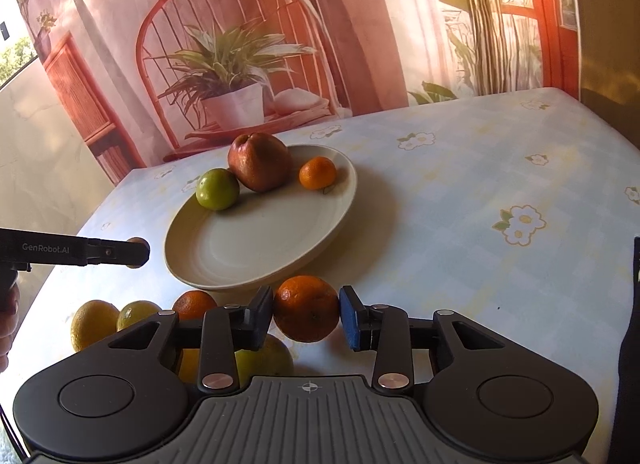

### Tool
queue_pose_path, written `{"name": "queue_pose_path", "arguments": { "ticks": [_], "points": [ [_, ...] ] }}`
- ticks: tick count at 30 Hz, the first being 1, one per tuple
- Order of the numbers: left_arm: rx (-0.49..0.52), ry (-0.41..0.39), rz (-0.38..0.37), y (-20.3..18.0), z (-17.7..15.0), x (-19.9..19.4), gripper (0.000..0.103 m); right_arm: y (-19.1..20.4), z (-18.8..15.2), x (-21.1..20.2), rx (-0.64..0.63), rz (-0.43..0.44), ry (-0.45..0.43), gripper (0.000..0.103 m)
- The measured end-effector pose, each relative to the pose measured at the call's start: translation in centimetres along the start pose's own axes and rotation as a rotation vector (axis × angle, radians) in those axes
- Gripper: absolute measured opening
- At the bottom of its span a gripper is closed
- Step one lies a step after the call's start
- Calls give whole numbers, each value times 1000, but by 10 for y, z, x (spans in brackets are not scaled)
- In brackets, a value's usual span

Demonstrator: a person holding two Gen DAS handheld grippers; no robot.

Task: Organize fruits
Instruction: 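Close left tool on the kiwi while right tool grasps a tangerine, then carry the kiwi and tangerine over the plate and open both tools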

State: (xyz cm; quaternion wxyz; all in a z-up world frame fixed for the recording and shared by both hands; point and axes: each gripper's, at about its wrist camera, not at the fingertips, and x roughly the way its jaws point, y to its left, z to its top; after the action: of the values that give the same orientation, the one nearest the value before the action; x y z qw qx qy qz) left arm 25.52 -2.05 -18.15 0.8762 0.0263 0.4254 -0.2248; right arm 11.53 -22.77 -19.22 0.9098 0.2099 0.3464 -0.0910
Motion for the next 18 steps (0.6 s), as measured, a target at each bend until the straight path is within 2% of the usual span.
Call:
{"name": "queue_pose_path", "arguments": {
  "ticks": [11,14,18],
  "points": [
    [63,-50,9,-6,26,2,27,-7,41,-5,-67,-4,-62,33],
    [78,-48,7,-7,34,12,27,-6,58,4,-103,8,-60,33],
    [82,-13,10,-4,39,31,27,1,79,32,-207,2,-15,33]
  ]
}}
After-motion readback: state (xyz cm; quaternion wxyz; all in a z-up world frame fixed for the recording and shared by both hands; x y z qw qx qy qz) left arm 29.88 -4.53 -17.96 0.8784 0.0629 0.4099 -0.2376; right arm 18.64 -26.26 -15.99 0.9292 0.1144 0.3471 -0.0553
